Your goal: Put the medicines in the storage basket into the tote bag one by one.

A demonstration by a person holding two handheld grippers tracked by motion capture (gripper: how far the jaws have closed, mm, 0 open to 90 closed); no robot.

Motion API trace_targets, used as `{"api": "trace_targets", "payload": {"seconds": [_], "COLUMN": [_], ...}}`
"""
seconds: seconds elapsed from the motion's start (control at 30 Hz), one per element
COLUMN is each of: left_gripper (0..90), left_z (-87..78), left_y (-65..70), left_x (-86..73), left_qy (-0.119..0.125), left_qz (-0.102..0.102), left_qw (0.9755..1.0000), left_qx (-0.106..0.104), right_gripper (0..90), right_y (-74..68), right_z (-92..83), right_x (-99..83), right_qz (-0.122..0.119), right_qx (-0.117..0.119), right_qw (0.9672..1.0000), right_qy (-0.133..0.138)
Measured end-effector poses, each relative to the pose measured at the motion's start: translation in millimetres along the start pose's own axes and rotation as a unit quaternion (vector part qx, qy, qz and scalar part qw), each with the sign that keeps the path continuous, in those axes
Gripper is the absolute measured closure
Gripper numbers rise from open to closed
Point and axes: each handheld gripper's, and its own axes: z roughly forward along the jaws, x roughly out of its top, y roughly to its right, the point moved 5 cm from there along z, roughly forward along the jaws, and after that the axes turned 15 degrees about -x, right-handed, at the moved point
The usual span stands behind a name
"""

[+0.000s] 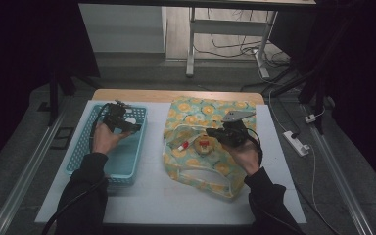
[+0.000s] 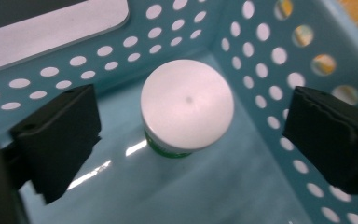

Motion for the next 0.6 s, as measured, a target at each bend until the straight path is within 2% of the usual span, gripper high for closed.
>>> {"api": "trace_targets", "payload": {"seconds": [0.07, 0.17, 0.23, 0.33, 0.47, 0.5, 0.6], "left_gripper": [12.9, 22.7, 27.4, 31.5, 41.8, 47.8, 49.8], "left_z": [-0.1, -1.7, -2.1, -1.0, -0.3, -0.3, -1.2], "left_y": [-0.7, -1.2, -1.7, -3.1, -2.4, -1.8, -0.3], "left_x": [1.0, 2.5, 2.8, 2.1, 1.7, 1.5, 1.8], "left_qy": [-0.001, 0.006, 0.008, 0.003, -0.001, -0.003, -0.007], "left_qz": [0.000, -0.003, -0.005, -0.007, -0.011, -0.010, -0.013], "left_qw": [1.0000, 0.9999, 0.9999, 0.9999, 0.9999, 0.9999, 0.9998], "left_qx": [0.008, 0.008, 0.004, 0.011, 0.001, 0.001, 0.009], "right_gripper": [90.0, 90.0, 90.0, 90.0, 90.0, 90.0, 90.0], "right_y": [0.1, 0.0, 0.1, 0.0, 0.0, 0.1, -0.3], "right_z": [0.0, 0.0, 0.0, 0.0, 0.0, -0.1, 0.1], "right_x": [0.0, -0.1, 0.1, 0.1, 0.2, 0.2, 0.3], "right_qz": [0.000, 0.000, 0.000, 0.000, 0.000, 0.000, 0.000], "right_qx": [0.000, 0.000, 0.000, 0.000, 0.000, 0.000, 0.000], "right_qw": [1.0000, 1.0000, 1.0000, 1.0000, 1.0000, 1.0000, 1.0000], "right_qy": [0.000, 0.000, 0.000, 0.000, 0.001, 0.001, 0.001]}}
